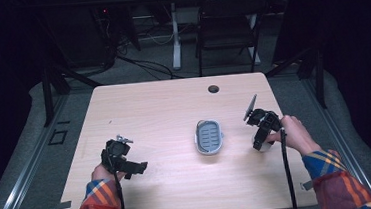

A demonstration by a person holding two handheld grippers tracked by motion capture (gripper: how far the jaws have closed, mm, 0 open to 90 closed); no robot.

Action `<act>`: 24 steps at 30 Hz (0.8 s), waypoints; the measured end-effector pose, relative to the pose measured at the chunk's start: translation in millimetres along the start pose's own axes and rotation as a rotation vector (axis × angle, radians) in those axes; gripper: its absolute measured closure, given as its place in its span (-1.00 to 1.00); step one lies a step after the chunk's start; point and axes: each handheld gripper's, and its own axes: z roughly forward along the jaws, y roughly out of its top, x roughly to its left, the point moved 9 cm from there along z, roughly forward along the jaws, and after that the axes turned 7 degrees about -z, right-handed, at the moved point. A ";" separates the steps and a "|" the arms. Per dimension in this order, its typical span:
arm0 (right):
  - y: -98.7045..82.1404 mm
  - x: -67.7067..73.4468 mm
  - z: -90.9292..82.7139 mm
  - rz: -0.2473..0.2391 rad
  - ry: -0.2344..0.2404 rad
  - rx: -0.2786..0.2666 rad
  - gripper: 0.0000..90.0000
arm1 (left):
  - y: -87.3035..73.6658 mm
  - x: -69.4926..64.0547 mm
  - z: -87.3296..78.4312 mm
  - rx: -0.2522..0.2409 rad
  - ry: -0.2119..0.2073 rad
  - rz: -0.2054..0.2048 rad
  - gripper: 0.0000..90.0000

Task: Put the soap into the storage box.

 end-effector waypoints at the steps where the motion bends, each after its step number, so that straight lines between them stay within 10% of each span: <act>1: 0.0 0.0 0.0 0.000 0.000 0.000 -0.46 | 0.0 0.0 0.0 0.000 0.000 0.000 -1.00; 24: 38.3 6.9 -21.4 -0.060 -0.012 -0.023 -0.46 | 0.4 -1.0 0.2 0.001 -0.002 0.006 -1.00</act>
